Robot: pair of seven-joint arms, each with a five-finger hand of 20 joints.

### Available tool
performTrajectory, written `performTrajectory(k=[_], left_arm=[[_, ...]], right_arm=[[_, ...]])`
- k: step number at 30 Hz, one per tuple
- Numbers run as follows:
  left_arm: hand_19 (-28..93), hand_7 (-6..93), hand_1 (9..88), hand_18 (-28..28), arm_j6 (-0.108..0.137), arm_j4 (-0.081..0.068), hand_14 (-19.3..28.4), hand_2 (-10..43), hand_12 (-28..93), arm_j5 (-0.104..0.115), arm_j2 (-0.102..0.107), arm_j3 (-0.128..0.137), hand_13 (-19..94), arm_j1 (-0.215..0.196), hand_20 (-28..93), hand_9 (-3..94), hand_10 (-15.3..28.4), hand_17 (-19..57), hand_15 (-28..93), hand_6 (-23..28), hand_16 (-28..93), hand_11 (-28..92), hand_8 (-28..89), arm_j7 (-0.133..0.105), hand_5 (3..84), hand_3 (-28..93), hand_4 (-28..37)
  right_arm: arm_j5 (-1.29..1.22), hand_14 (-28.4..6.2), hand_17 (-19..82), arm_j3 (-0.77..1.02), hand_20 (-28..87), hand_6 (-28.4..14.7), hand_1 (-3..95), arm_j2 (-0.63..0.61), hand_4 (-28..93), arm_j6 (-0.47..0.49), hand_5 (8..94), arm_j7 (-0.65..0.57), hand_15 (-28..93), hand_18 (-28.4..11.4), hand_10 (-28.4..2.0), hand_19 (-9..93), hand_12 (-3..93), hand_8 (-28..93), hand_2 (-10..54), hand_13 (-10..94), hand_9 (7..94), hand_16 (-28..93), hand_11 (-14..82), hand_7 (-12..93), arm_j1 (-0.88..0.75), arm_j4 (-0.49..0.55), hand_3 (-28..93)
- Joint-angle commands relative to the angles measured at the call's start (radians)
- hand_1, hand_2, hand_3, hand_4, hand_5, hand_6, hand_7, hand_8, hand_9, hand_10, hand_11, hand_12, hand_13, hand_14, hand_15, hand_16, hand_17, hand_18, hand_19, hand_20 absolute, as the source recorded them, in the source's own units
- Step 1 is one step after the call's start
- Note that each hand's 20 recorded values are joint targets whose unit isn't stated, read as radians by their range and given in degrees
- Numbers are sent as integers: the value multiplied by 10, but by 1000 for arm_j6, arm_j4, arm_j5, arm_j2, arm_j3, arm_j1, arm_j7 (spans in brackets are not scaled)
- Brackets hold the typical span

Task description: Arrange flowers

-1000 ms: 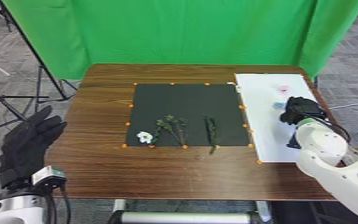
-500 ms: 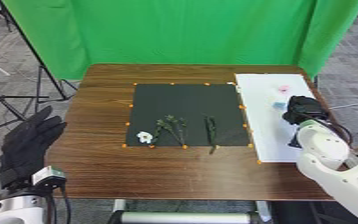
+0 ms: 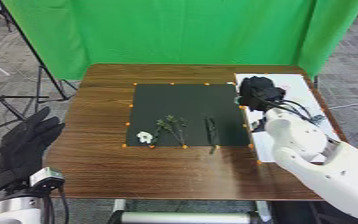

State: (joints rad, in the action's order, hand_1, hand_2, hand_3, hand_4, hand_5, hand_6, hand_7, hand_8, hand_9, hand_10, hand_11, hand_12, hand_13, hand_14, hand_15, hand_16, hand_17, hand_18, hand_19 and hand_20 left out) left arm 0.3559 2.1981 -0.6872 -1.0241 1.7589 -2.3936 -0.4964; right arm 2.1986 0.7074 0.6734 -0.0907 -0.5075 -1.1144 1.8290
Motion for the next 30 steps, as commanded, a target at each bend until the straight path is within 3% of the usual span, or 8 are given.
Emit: performTrajectory(k=[1, 7, 12, 20, 30], left_arm=[[627, 118, 239, 238, 13, 5, 284, 73, 91, 19, 18, 6, 273, -16, 40, 391, 221, -85, 677, 122, -164, 374, -89, -22, 444, 811, -219], [628, 119, 238, 238, 4, 3, 284, 73, 91, 10, 8, 12, 273, -14, 40, 391, 221, -84, 678, 123, -164, 375, -90, -19, 445, 811, -220], [628, 118, 238, 239, -7, -2, 284, 73, 90, -1, 1, 13, 274, -3, 40, 392, 221, -84, 678, 123, -164, 375, -90, -13, 445, 810, -220], [628, 119, 238, 239, -32, -14, 284, 73, 90, -19, -12, 5, 275, 30, 40, 392, 222, -83, 678, 123, -164, 375, -89, 16, 446, 810, -220], [628, 120, 238, 239, -54, -29, 284, 72, 90, -34, -22, -7, 275, 68, 39, 393, 221, -84, 678, 125, -164, 374, -89, 41, 447, 812, -220]], right_arm=[[3, -58, 450, -129, 126, -8, 510, 170, -283, 15, 754, 65, 698, -184, -97, 932, 299, 14, -46, 746, 821, 222, 241, 315, 132, -4, 755], [25, -59, 445, -222, 129, -7, 510, 271, -283, 3, 756, 89, 699, -185, -96, 932, 301, 12, -46, 743, 821, 223, 239, 315, 189, -69, 757], [70, -59, 442, -198, 128, -6, 509, 364, -283, 54, 756, 123, 699, -184, -94, 932, 304, 11, -47, 741, 822, 223, 237, 317, 157, -107, 759], [74, -60, 439, -292, 125, -4, 509, 458, -283, 25, 755, 97, 699, -184, -93, 932, 307, 10, -46, 741, 821, 223, 236, 320, 204, -184, 757], [153, -61, 435, -223, 121, -2, 507, 557, -283, 79, 751, 122, 700, -183, -90, 932, 307, 7, -45, 736, 820, 223, 235, 322, 131, -248, 756]])
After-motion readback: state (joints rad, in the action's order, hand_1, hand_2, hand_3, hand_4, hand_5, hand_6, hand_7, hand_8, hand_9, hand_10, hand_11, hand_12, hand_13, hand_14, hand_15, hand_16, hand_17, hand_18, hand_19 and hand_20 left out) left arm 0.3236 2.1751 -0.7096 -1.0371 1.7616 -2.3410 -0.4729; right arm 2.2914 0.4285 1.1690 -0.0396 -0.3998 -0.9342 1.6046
